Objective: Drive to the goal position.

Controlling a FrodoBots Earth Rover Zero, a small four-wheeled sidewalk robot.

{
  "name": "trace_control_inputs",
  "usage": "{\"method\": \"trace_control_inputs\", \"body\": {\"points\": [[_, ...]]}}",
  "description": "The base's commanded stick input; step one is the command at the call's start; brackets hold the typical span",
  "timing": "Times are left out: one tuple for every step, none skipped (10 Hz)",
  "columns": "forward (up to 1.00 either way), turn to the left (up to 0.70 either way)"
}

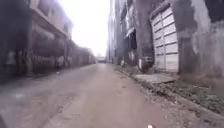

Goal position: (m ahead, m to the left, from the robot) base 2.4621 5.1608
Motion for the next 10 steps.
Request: {"method": "trace_control_inputs", "body": {"points": [[0.5,0.0],[0.5,0.0],[0.5,0.0],[0.5,0.0],[0.5,0.0],[0.5,0.0],[0.5,0.0],[0.5,0.0],[0.5,0.0],[0.5,0.0]]}}
